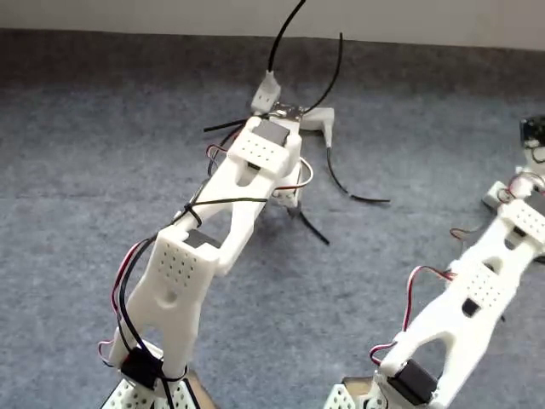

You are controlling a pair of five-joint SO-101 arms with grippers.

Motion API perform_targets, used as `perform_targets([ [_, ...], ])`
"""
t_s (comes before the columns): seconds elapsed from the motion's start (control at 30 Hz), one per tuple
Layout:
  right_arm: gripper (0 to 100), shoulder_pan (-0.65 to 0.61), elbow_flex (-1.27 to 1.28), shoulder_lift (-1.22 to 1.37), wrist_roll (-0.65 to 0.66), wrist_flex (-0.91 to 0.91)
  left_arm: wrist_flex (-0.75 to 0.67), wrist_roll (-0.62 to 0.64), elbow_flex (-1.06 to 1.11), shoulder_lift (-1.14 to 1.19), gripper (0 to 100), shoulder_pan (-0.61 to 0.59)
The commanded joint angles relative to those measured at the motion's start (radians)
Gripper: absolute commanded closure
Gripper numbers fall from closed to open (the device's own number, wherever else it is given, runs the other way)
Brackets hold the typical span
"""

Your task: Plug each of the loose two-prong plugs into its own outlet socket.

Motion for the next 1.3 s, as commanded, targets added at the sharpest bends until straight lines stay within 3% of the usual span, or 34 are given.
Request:
perform_targets([
  [0.0,98.5,-0.062,-0.068,-0.025,-0.037,0.015,-0.018,0.005,-0.004,-0.048,79,0.005],
  [0.17,98.5,-0.074,-0.09,-0.038,-0.037,0.151,-0.018,0.005,-0.004,-0.048,79,0.005],
  [0.37,98.5,-0.082,-0.254,-0.139,-0.041,0.656,-0.02,0.005,-0.005,-0.048,79,0.005],
  [0.57,98.6,-0.157,-0.228,-0.367,-0.334,1.219,-0.02,0.005,-0.005,-0.048,79,0.004],
  [0.73,98.6,-0.189,-0.22,-0.423,-0.689,1.222,-0.015,0.006,-0.004,-0.048,79,0.001],
  [0.83,98.6,-0.219,-0.22,-0.423,-0.825,1.224,-0.017,0.006,-0.004,-0.048,79,0.002],
  [1.07,99.0,-0.26,-0.222,-0.443,-0.844,1.225,-0.018,0.006,-0.004,-0.048,79,0.004],
  [1.27,98.6,-0.334,-0.113,-0.633,-0.847,1.225,-0.018,0.006,-0.004,-0.048,79,0.004],
])
